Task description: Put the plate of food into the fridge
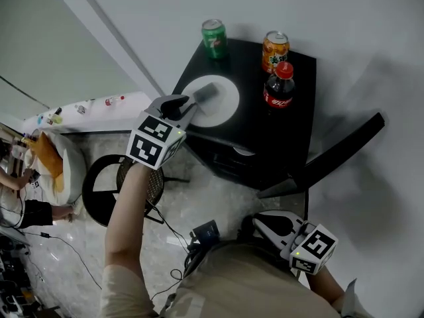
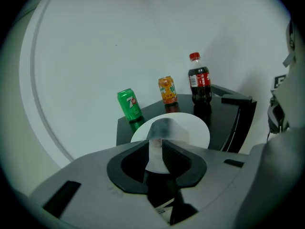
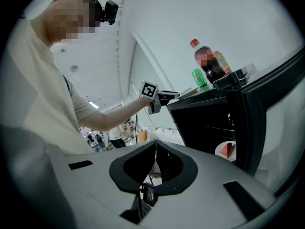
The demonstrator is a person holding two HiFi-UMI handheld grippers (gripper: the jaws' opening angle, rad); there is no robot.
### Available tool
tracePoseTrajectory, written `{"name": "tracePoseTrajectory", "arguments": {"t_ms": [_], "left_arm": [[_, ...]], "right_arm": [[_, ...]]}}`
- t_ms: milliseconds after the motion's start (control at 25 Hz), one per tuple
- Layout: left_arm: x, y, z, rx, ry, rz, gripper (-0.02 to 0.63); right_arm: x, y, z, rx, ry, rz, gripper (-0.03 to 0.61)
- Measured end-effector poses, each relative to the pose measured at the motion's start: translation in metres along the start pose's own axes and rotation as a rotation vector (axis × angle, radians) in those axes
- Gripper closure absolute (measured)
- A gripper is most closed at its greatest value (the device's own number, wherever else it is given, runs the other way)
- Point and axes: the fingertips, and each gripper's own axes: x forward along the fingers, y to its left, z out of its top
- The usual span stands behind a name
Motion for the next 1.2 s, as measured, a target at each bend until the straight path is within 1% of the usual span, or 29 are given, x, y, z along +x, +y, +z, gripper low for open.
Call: {"name": "tracePoseTrajectory", "arguments": {"t_ms": [120,200,280,320,440,600,720,920,1040,1200], "left_arm": [[-0.006,0.000,-0.006,-0.072,-0.006,-0.032,0.523],[-0.010,0.009,-0.009,-0.080,-0.012,0.011,0.522],[-0.009,0.021,-0.010,-0.074,-0.009,0.073,0.488],[-0.007,0.024,-0.011,-0.089,-0.005,0.086,0.465],[0.004,0.026,-0.012,-0.166,0.002,0.060,0.407],[0.005,0.031,-0.015,-0.238,0.004,0.033,0.382],[0.005,0.034,-0.018,-0.302,-0.005,0.015,0.379],[-0.009,0.034,-0.030,-0.371,-0.002,-0.014,0.379],[-0.017,0.034,-0.037,-0.407,-0.006,-0.030,0.379],[-0.022,0.034,-0.041,-0.470,-0.030,-0.053,0.379]], "right_arm": [[0.004,0.004,-0.002,-0.004,0.015,0.007,0.558],[0.006,0.005,-0.003,-0.005,0.022,0.007,0.558],[0.008,0.005,-0.003,-0.006,0.022,0.008,0.558],[0.009,0.006,-0.004,-0.005,0.025,0.008,0.558],[0.013,0.008,-0.006,-0.007,0.031,0.009,0.558],[0.013,0.009,-0.004,-0.016,0.028,0.002,0.558],[0.011,0.006,-0.008,-0.003,0.035,-0.009,0.558],[0.012,0.005,-0.007,0.006,0.015,-0.002,0.558],[0.016,0.004,-0.009,0.012,0.025,0.014,0.558],[0.027,0.010,-0.005,0.035,0.018,0.056,0.558]]}}
